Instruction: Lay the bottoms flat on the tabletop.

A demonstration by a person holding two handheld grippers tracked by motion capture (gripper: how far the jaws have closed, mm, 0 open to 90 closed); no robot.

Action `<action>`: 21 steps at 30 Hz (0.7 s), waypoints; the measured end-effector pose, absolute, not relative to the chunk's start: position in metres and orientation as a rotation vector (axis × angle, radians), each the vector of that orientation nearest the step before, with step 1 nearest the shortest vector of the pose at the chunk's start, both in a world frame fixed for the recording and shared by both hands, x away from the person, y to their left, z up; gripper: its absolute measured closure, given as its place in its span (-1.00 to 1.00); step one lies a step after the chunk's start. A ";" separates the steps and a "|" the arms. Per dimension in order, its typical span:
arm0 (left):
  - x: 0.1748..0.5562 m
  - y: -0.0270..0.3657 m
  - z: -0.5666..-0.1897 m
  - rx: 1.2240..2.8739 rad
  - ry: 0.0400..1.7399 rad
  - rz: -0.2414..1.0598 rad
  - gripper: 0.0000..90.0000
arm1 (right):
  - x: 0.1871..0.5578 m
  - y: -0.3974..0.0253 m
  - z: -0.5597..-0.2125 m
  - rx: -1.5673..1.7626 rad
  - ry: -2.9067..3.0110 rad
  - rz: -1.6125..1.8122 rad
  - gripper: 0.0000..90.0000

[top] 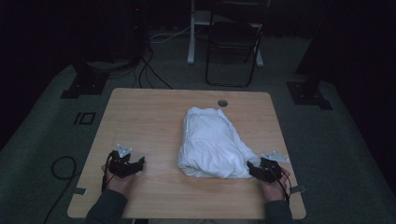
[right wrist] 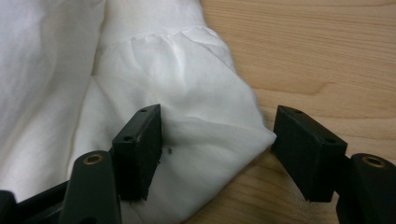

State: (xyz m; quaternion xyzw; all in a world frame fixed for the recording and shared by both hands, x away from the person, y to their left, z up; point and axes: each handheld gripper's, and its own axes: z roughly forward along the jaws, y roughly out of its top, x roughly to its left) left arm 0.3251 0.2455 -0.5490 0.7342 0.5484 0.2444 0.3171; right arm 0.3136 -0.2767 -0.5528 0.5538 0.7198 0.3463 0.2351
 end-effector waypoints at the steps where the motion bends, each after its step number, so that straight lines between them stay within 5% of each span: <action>1: 0.325 0.246 -0.549 1.933 1.443 0.642 -0.39 | 0.314 -0.277 -0.553 1.517 1.978 0.950 -0.28; 21: 0.324 0.245 -0.549 1.946 1.418 0.633 -0.38 | 0.315 -0.277 -0.553 1.498 2.001 0.952 -0.35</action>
